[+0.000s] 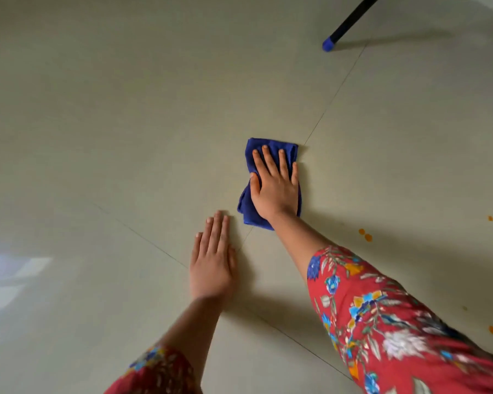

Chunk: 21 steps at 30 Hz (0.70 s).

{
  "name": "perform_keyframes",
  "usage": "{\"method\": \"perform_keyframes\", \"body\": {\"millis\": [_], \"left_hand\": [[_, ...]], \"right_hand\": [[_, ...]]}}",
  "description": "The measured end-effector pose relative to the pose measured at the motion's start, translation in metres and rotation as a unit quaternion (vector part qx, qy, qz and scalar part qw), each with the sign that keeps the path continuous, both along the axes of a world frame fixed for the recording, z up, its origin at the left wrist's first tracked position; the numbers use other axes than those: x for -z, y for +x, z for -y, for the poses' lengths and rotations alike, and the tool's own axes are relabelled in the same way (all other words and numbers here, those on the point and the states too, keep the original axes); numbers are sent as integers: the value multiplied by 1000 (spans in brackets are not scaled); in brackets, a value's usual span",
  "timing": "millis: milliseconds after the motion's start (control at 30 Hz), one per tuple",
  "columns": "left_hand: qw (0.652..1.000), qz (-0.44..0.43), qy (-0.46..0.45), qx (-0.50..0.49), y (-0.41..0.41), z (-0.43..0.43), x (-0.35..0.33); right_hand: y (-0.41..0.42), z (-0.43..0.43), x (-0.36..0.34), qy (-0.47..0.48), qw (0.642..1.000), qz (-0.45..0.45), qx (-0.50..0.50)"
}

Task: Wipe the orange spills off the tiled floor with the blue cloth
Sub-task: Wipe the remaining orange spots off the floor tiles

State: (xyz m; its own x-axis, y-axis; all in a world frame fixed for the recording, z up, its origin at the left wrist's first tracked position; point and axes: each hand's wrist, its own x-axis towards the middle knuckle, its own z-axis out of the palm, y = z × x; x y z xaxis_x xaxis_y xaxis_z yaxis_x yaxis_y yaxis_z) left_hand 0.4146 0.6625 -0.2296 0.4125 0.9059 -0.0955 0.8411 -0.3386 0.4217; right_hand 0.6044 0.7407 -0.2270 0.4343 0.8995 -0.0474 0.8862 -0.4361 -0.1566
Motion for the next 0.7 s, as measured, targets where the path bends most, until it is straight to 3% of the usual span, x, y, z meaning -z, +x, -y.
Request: {"method": "perform_keyframes", "body": {"millis": [200,367,567,700], "left_hand": [[1000,-11,23,2,1,2,3],[999,-8,32,-7,0,-2,5],[999,-13,34,-5,3,1,1],[999,-3,35,4,3,3,-2]], "right_hand": [[-8,20,-1,18,998,-2,-67],[-14,158,-2,24,968,-33,-247],[3,120,-4,48,996,-21,-70],[-14,210,-3,43,974,2,-224]]}}
